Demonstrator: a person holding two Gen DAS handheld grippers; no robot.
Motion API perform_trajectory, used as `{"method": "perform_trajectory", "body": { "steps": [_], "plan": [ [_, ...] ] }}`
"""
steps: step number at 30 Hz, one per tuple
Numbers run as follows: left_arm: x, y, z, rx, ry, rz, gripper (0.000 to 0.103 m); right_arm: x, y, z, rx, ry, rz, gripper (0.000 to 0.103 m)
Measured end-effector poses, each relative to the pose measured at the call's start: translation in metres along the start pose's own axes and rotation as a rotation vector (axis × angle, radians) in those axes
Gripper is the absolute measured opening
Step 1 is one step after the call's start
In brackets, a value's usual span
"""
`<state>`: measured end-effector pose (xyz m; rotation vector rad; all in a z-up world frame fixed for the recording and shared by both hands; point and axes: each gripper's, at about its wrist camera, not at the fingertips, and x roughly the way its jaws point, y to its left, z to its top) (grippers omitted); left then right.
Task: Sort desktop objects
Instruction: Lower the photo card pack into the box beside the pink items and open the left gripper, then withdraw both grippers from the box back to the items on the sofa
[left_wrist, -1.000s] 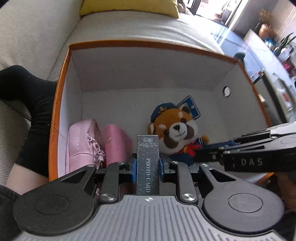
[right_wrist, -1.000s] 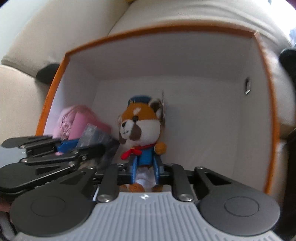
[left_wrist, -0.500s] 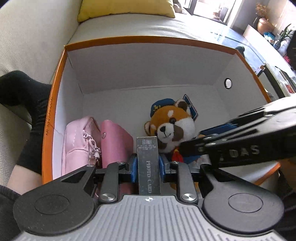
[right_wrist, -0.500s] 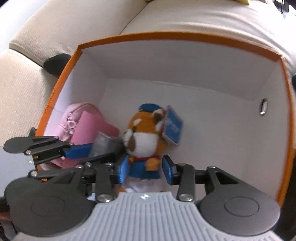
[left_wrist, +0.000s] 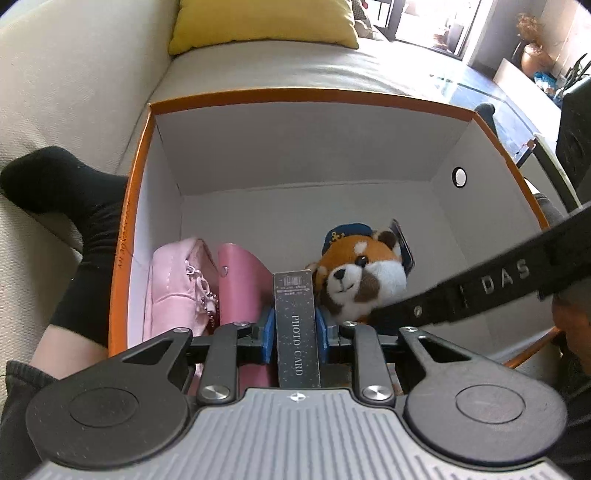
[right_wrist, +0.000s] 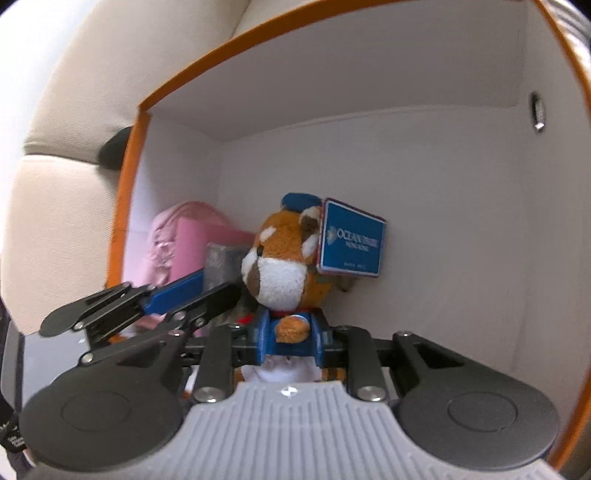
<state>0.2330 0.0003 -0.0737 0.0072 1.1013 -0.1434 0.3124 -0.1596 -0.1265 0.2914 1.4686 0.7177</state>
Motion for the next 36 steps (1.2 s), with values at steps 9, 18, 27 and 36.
{"method": "perform_trajectory", "body": {
  "steps": [9, 18, 27, 36],
  "plan": [
    [-0.001, 0.006, 0.001, -0.032, -0.008, -0.019, 0.026, 0.022, 0.005, -0.004, -0.002, 0.017, -0.053, 0.022],
    [-0.044, 0.016, -0.01, -0.072, -0.118, -0.028, 0.028, 0.022, 0.022, -0.008, -0.088, -0.018, -0.106, 0.025],
    [-0.092, 0.028, -0.05, -0.159, -0.226, -0.053, 0.029, 0.021, 0.053, -0.02, -0.227, -0.092, -0.259, 0.05],
    [-0.113, 0.029, -0.078, -0.216, -0.29, -0.081, 0.029, -0.004, 0.074, -0.037, -0.285, -0.181, -0.316, 0.063]
  ]
}}
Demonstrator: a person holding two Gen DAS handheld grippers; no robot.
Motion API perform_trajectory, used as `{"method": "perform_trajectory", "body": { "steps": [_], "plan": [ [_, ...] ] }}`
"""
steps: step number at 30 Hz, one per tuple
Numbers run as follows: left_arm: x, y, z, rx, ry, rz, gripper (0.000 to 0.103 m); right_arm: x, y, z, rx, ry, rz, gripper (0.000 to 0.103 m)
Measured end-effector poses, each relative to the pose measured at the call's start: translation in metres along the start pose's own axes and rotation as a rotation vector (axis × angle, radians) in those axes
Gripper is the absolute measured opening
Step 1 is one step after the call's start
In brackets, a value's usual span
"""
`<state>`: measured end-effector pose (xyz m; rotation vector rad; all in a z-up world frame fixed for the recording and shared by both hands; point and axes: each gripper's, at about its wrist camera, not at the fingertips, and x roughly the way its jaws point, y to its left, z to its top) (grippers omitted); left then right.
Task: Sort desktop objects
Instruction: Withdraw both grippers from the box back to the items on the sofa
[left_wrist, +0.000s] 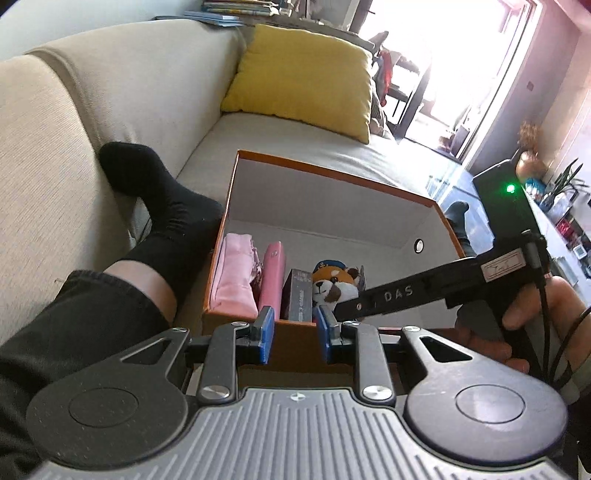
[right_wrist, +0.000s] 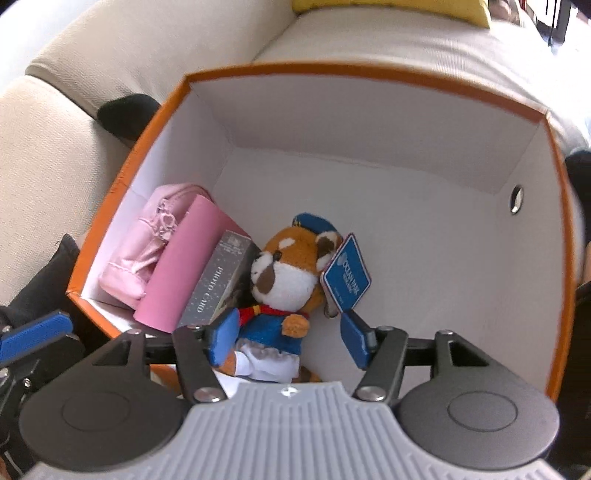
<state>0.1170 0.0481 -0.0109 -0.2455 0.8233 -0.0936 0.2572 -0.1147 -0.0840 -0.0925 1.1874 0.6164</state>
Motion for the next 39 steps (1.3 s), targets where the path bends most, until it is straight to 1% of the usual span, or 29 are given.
{"method": "perform_trajectory", "body": {
  "steps": [3, 7, 11, 12, 14, 17, 19, 23, 26, 28, 30, 32, 36, 37, 39],
  "plan": [
    [-0.005, 0.002, -0.008, -0.012, -0.015, -0.004, 0.029, -0.021, 0.002, -0.009, -0.031, -0.058, -0.01, 0.063],
    [-0.01, 0.003, -0.019, -0.018, -0.032, 0.009, 0.029, -0.045, 0.007, -0.027, -0.074, -0.19, -0.005, 0.063],
    [-0.016, 0.002, -0.031, -0.002, -0.05, 0.025, 0.029, -0.067, 0.014, -0.054, -0.132, -0.337, 0.024, 0.069],
    [-0.017, 0.002, -0.034, -0.001, -0.048, 0.027, 0.029, -0.067, 0.021, -0.06, -0.145, -0.352, 0.029, 0.069],
    [-0.019, 0.003, -0.04, -0.007, -0.039, 0.022, 0.029, -0.074, 0.02, -0.075, -0.152, -0.377, 0.037, 0.07],
    [-0.023, 0.005, -0.05, -0.013, -0.013, -0.003, 0.029, -0.083, 0.019, -0.095, -0.125, -0.399, 0.032, 0.073],
    [-0.026, 0.007, -0.056, -0.014, 0.008, -0.007, 0.029, -0.087, 0.015, -0.109, -0.087, -0.405, 0.042, 0.073],
    [-0.028, 0.009, -0.072, -0.012, 0.064, -0.009, 0.029, -0.085, 0.003, -0.132, -0.001, -0.376, 0.065, 0.073],
    [-0.028, 0.008, -0.085, -0.005, 0.107, -0.016, 0.029, -0.076, -0.004, -0.149, 0.046, -0.327, 0.082, 0.072],
    [-0.028, 0.005, -0.094, 0.008, 0.133, -0.027, 0.029, -0.068, -0.006, -0.161, 0.056, -0.294, 0.069, 0.069],
    [-0.027, 0.001, -0.102, 0.03, 0.167, -0.043, 0.029, -0.061, -0.008, -0.174, 0.07, -0.243, 0.042, 0.067],
    [-0.026, -0.005, -0.112, 0.055, 0.195, -0.064, 0.029, -0.053, -0.013, -0.185, 0.117, -0.177, 0.038, 0.068],
    [-0.016, -0.019, -0.126, 0.09, 0.256, -0.101, 0.029, -0.036, -0.027, -0.203, 0.243, -0.045, 0.089, 0.068],
    [-0.012, -0.021, -0.128, 0.091, 0.275, -0.103, 0.029, -0.032, -0.029, -0.206, 0.269, -0.016, 0.092, 0.067],
    [-0.006, -0.021, -0.132, 0.075, 0.316, -0.084, 0.029, -0.022, -0.034, -0.21, 0.318, 0.04, 0.097, 0.067]
  ]
}}
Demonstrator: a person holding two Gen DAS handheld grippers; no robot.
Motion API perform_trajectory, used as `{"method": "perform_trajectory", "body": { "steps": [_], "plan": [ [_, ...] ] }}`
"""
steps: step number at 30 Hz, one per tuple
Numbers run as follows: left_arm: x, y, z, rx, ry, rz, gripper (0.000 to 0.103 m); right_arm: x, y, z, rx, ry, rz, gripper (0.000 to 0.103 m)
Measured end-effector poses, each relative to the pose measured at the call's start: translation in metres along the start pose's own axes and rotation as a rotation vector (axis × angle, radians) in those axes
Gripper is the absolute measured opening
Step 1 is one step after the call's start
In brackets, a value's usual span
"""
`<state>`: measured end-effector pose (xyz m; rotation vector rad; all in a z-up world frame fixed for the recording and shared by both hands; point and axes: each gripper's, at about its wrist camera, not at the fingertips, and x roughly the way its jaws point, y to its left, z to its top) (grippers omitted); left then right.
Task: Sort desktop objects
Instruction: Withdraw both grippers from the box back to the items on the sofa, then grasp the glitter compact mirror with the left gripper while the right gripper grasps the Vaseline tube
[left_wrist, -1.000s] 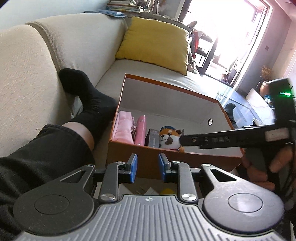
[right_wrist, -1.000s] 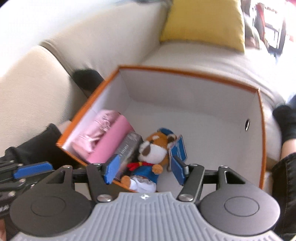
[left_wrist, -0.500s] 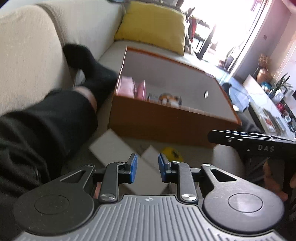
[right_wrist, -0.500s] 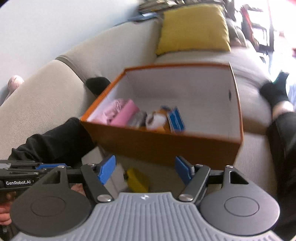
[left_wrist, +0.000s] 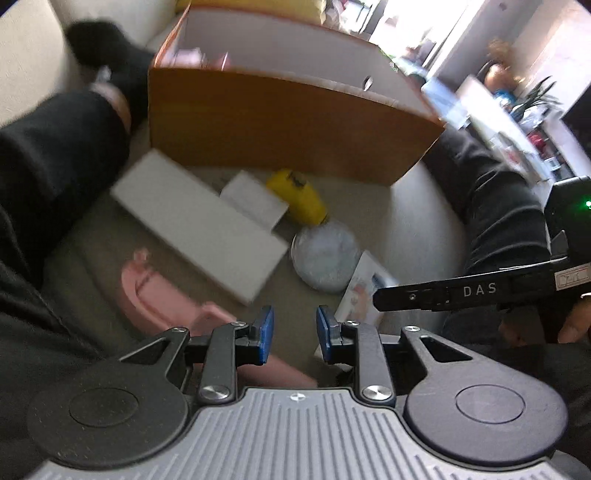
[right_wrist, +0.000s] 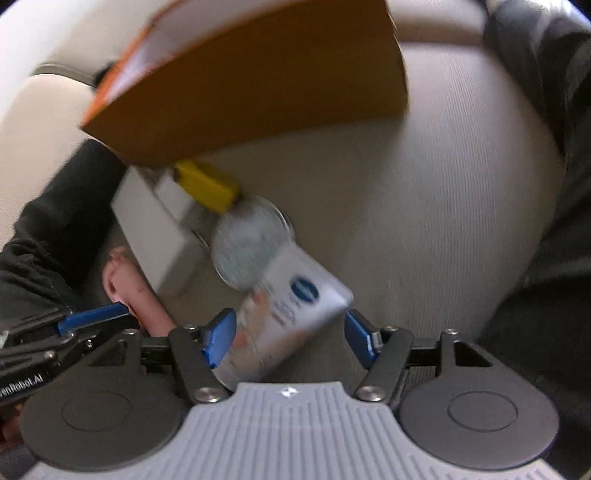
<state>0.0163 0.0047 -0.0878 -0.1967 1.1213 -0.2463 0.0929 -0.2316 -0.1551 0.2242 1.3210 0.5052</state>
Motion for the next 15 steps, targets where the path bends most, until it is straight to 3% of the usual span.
{"method": "perform_trajectory", "body": {
  "steps": [4, 10, 15],
  "plan": [
    [0.005, 0.003, -0.003, -0.021, 0.022, 0.005, 0.029, 0.016, -0.01, -0.001, 0.082, 0.066, 0.028, 0.061],
    [0.01, 0.002, -0.002, -0.03, 0.041, 0.01, 0.029, 0.025, -0.017, 0.002, 0.139, 0.057, 0.064, 0.06],
    [0.012, -0.003, 0.0, -0.022, 0.043, 0.004, 0.029, 0.016, -0.013, -0.002, 0.131, 0.019, 0.06, 0.03]
  ]
}}
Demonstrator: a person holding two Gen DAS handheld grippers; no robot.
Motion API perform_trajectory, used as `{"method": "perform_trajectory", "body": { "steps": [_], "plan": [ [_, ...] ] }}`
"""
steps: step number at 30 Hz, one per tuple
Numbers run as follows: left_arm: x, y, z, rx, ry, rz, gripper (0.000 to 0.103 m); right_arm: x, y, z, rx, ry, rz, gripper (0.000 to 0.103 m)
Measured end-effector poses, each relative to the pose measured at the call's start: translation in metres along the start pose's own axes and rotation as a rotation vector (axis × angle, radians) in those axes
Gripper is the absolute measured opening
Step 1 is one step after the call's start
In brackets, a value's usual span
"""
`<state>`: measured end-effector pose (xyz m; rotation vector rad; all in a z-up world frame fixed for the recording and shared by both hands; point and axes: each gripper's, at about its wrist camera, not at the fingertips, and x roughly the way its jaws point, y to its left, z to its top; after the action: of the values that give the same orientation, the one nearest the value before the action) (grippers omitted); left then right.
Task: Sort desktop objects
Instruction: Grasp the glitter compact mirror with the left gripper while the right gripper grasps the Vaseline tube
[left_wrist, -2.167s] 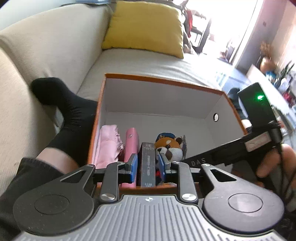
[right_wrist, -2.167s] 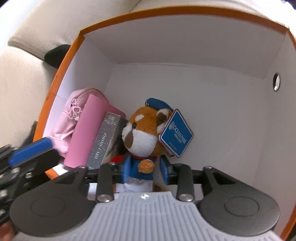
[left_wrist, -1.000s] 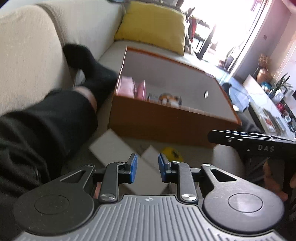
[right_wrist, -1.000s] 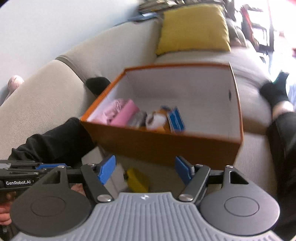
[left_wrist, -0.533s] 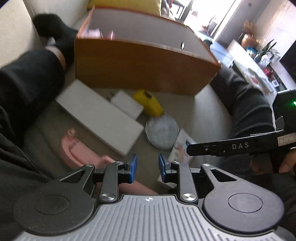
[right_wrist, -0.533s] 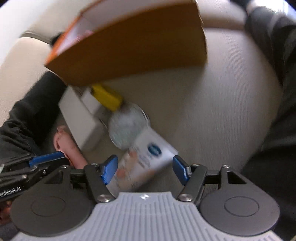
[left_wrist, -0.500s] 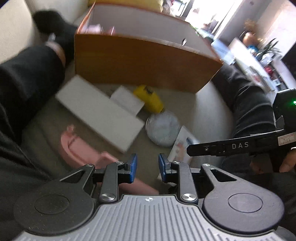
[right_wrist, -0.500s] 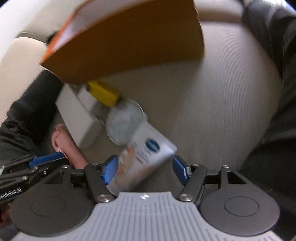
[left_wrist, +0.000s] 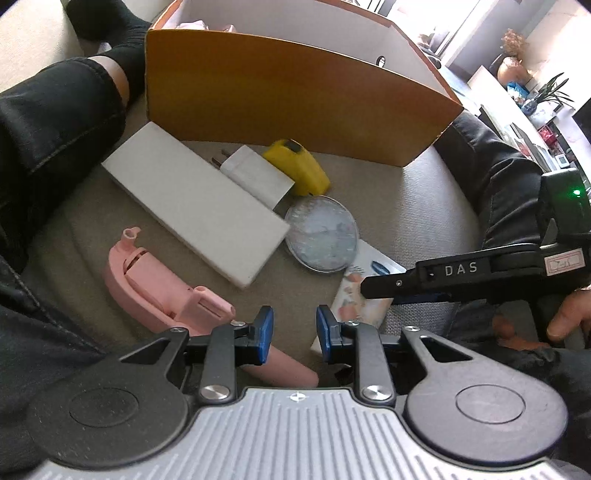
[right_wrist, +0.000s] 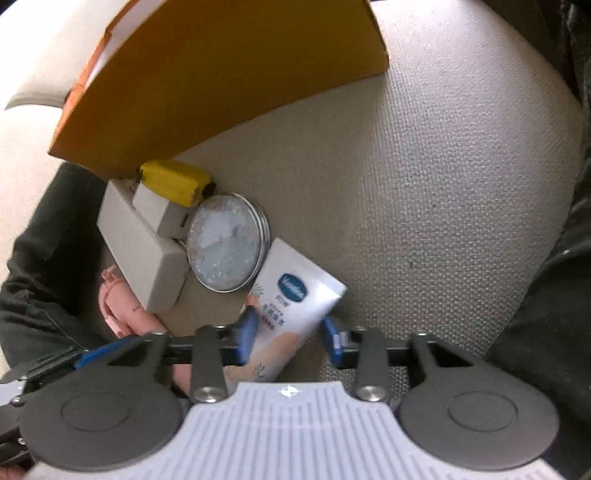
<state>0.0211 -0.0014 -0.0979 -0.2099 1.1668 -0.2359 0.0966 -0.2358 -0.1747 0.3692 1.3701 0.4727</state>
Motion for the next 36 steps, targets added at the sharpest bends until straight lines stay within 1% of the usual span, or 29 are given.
{"method": "perform_trajectory", "body": {
  "steps": [1, 2, 5, 8, 10, 11, 12, 14, 16, 18, 20, 22, 24, 25, 27, 29, 31, 33, 36],
  "plan": [
    [0.001, -0.001, 0.001, 0.002, 0.0, -0.001, 0.029, -0.003, -0.001, 0.0, 0.005, -0.01, 0.013, 0.027],
    [0.001, -0.001, 0.002, 0.006, -0.003, -0.003, 0.029, -0.006, -0.003, 0.0, 0.008, -0.018, 0.027, 0.022],
    [0.003, -0.006, 0.007, 0.021, -0.016, -0.005, 0.029, -0.02, -0.001, 0.0, -0.005, -0.045, 0.053, 0.014],
    [0.006, -0.012, 0.014, 0.051, -0.041, -0.004, 0.03, -0.046, 0.006, 0.003, -0.062, -0.118, 0.053, 0.013],
    [0.009, -0.016, 0.021, 0.065, -0.049, -0.003, 0.04, -0.066, 0.009, 0.009, -0.096, -0.184, 0.059, 0.012],
    [0.012, -0.018, 0.024, 0.07, -0.056, -0.003, 0.052, -0.076, 0.011, 0.011, -0.118, -0.222, 0.058, 0.012],
    [0.014, -0.02, 0.027, 0.078, -0.065, 0.0, 0.054, -0.084, 0.016, 0.013, -0.15, -0.265, 0.047, 0.012],
    [0.021, -0.027, 0.035, 0.117, -0.08, 0.028, 0.054, -0.096, 0.026, 0.016, -0.231, -0.347, -0.011, 0.012],
    [0.028, -0.035, 0.043, 0.164, -0.08, 0.061, 0.054, -0.098, 0.034, 0.02, -0.291, -0.382, -0.061, 0.012],
    [0.036, -0.041, 0.049, 0.205, -0.057, 0.087, 0.054, -0.094, 0.037, 0.023, -0.32, -0.378, -0.09, 0.012],
    [0.044, -0.043, 0.053, 0.218, -0.026, 0.117, 0.054, -0.087, 0.039, 0.022, -0.344, -0.359, -0.104, 0.012],
    [0.05, -0.042, 0.056, 0.199, 0.001, 0.139, 0.054, -0.079, 0.039, 0.019, -0.365, -0.338, -0.108, 0.012],
    [0.056, -0.039, 0.058, 0.168, 0.028, 0.145, 0.054, -0.081, 0.035, 0.017, -0.387, -0.339, -0.1, 0.014],
    [0.059, -0.037, 0.059, 0.157, 0.039, 0.144, 0.054, -0.081, 0.035, 0.018, -0.391, -0.334, -0.099, 0.014],
    [0.066, -0.034, 0.06, 0.139, 0.057, 0.142, 0.055, -0.084, 0.031, 0.017, -0.384, -0.311, -0.085, 0.017],
    [0.068, -0.029, 0.061, 0.125, 0.062, 0.12, 0.061, -0.077, 0.033, 0.02, -0.384, -0.29, -0.085, 0.017],
    [0.069, -0.027, 0.062, 0.118, 0.063, 0.108, 0.062, -0.076, 0.033, 0.018, -0.394, -0.29, -0.101, 0.017],
    [0.071, -0.024, 0.063, 0.107, 0.065, 0.09, 0.065, -0.075, 0.034, 0.018, -0.405, -0.294, -0.114, 0.016],
    [0.072, -0.021, 0.061, 0.095, 0.066, 0.067, 0.065, -0.074, 0.035, 0.018, -0.412, -0.289, -0.114, 0.014]
  ]
}}
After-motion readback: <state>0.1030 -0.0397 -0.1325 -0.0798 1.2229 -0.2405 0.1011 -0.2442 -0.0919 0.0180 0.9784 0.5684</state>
